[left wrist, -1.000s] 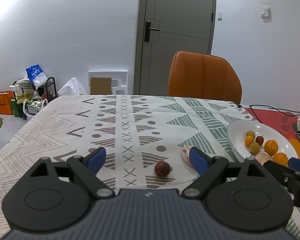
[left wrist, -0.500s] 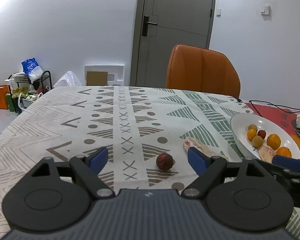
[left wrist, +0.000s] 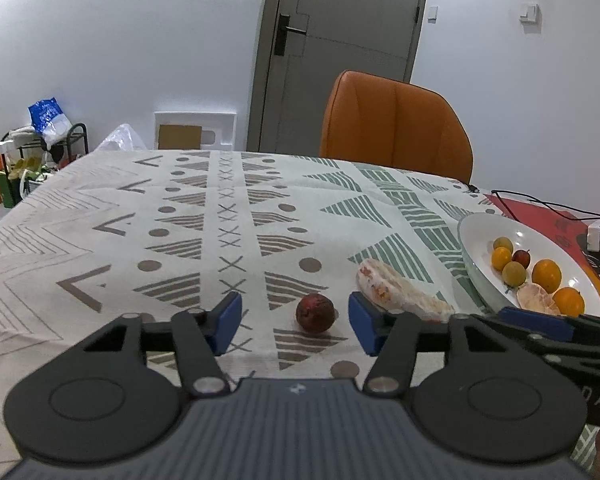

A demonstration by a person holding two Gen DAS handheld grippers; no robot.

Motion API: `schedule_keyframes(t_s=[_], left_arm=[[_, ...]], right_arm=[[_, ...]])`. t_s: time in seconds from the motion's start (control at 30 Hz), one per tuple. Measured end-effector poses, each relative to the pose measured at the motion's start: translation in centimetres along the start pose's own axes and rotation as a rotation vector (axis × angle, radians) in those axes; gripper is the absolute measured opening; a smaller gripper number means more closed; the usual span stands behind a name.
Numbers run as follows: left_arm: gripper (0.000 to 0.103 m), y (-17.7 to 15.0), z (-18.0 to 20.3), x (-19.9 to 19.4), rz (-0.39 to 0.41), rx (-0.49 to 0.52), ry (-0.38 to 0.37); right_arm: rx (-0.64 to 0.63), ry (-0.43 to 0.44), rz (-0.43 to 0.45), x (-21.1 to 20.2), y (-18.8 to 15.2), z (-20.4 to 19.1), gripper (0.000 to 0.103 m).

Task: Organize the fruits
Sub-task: 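Close the left tool on the dark red plum while the right tool lowers onto the netted peeled fruit, then close the right tool on the netted peeled fruit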

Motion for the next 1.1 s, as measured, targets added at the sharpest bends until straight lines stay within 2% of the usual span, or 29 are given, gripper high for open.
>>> schedule_keyframes(t_s=[0.07, 0.23, 0.4, 1.1], left_arm=[[0.053, 0.0, 0.2, 0.3, -0.005, 0.000, -0.008], [0.044, -0.3, 0.6, 1.4, -0.026, -0.011, -0.019], [0.024, -0.6, 0.8, 2.3, -0.046, -0.018, -0.029], [0.023, 0.7, -2.8, 1.8, -0.040, -0.098, 0.005]], right_arm=[[0.000, -0.001, -0.008, 0.3, 0.0, 0.2, 0.046], [-0.014, -0.005, -0.025, 1.0, 0.5, 0.4, 0.046], [-0.025, -0.009, -0.038, 1.6, 0.8, 0.7, 0.045], [-0.116, 0.008, -0.137, 6.6, 2.0, -0.3, 0.045]])
Point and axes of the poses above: each gripper's, at about its wrist camera, not at the fingertips, and x roughly the way its jaws point, z to its right, y to its top, the point moved 5 cm from there along x, roughly the way its jaws point, and after that the axes turned 13 degrees about y, right-handed, at the moved point
